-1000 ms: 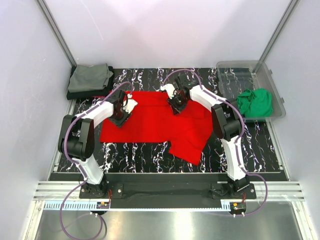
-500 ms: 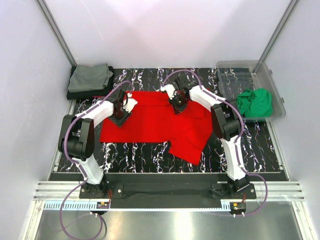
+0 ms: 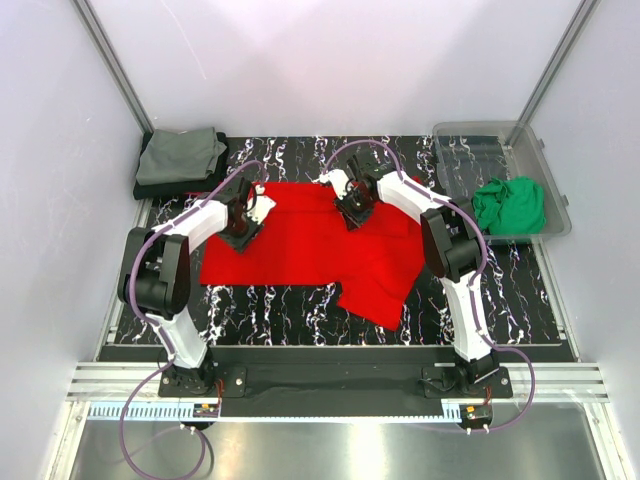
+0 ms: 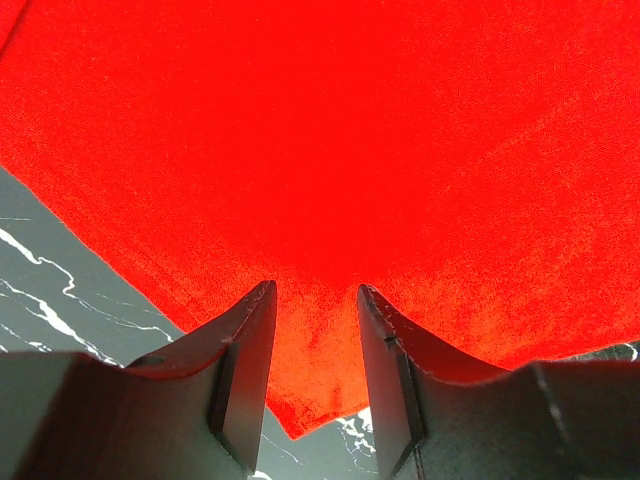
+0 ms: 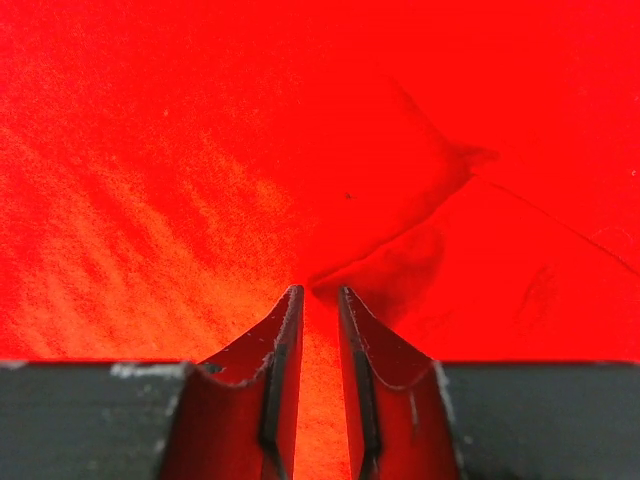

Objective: Fold and stack the t-shirts
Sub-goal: Fold the tshirt

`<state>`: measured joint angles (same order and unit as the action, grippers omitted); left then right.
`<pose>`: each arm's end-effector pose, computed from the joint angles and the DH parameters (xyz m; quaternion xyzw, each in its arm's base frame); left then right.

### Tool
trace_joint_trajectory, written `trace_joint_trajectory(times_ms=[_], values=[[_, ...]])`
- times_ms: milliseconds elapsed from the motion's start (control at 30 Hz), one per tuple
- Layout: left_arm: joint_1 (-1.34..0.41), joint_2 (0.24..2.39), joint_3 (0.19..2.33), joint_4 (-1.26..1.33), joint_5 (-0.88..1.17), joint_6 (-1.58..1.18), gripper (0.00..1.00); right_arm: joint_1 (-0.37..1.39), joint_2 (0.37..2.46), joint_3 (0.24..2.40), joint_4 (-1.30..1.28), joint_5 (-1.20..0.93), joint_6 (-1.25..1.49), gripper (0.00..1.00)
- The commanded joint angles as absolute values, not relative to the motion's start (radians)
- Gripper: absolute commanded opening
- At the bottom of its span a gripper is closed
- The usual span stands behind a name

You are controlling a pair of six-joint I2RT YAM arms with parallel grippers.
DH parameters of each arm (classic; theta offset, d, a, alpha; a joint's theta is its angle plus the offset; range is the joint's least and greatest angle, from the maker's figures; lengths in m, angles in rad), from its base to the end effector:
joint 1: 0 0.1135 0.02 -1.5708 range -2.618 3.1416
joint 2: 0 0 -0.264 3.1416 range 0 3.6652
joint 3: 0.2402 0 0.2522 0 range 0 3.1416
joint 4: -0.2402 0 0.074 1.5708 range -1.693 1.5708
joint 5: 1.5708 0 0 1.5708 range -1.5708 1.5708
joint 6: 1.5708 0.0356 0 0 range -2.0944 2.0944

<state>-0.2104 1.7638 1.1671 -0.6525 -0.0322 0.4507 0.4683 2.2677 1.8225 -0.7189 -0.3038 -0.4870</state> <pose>0.3343 -0.0702 0.1806 0.3179 0.9344 0.0350 0.1570 0.4227 0.2257 0.1654 -0.4722 0.8457 0.1463 0.2010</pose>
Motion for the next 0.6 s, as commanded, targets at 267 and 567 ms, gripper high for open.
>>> trace_joint_trajectory(times_ms=[267,567], values=[[-0.204,1.776,1.216,-0.638,-0.011,0.439,0.43,0.485,2.247,1.835,-0.707,-0.278,-0.485,0.23],[-0.204,1.787,1.226,-0.643,-0.011,0.44,0.43,0.492,2.253,1.824,-0.706,-0.241,-0.505,0.11]])
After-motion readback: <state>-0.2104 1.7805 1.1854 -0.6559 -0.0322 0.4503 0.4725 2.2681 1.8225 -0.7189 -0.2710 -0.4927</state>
